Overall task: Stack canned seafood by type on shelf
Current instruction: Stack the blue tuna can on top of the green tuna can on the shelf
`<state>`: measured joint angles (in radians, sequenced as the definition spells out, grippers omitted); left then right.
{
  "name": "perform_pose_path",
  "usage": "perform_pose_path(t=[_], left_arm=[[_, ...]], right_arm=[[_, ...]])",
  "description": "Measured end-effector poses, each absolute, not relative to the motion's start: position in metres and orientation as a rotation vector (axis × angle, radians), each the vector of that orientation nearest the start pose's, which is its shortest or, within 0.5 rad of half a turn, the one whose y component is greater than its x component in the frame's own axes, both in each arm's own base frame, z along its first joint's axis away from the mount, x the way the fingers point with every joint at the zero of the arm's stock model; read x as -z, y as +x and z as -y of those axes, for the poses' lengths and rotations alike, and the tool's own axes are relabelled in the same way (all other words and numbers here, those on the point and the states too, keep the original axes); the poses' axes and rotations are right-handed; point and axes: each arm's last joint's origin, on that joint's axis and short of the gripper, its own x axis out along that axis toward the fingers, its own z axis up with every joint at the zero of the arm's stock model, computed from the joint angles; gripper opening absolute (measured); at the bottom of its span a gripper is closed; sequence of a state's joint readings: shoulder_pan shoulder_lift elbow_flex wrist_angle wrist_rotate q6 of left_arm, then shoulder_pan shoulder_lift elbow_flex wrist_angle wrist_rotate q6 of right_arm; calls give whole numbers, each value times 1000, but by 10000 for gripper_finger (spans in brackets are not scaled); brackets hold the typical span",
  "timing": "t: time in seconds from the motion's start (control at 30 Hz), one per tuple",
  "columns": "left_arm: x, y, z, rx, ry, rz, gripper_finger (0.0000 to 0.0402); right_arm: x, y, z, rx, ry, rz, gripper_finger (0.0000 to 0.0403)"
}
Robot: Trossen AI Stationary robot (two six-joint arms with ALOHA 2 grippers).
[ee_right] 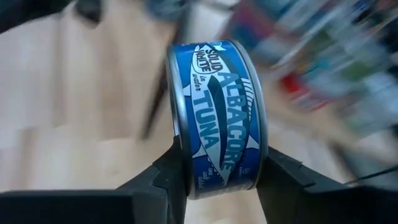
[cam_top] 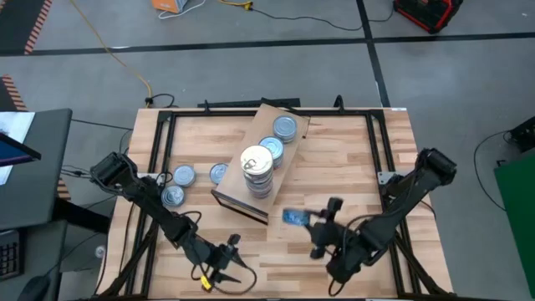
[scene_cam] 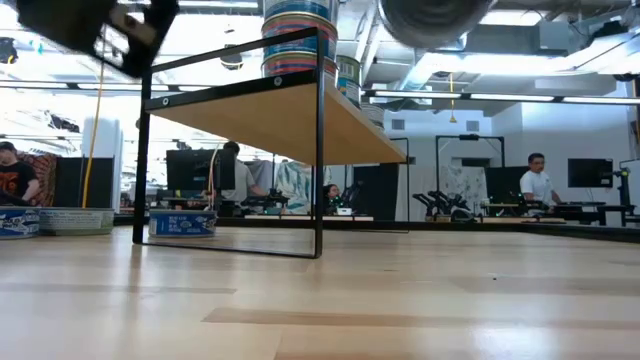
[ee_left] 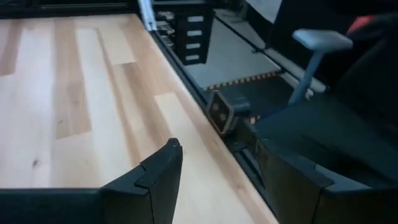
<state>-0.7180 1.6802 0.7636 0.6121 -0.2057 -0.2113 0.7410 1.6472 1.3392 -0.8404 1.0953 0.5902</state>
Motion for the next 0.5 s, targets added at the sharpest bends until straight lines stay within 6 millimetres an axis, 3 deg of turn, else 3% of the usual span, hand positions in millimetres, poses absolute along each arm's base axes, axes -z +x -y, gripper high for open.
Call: perform_pose_path(t=[0.2,0.5], left_arm=[[-177,254,207,478,-120,-314,202],[-210,230,202,474,-71,-327,202]], right_arm=[[-308,260,-167,610,-612,-514,174],[-325,300,-106,736,-809,-628,176]])
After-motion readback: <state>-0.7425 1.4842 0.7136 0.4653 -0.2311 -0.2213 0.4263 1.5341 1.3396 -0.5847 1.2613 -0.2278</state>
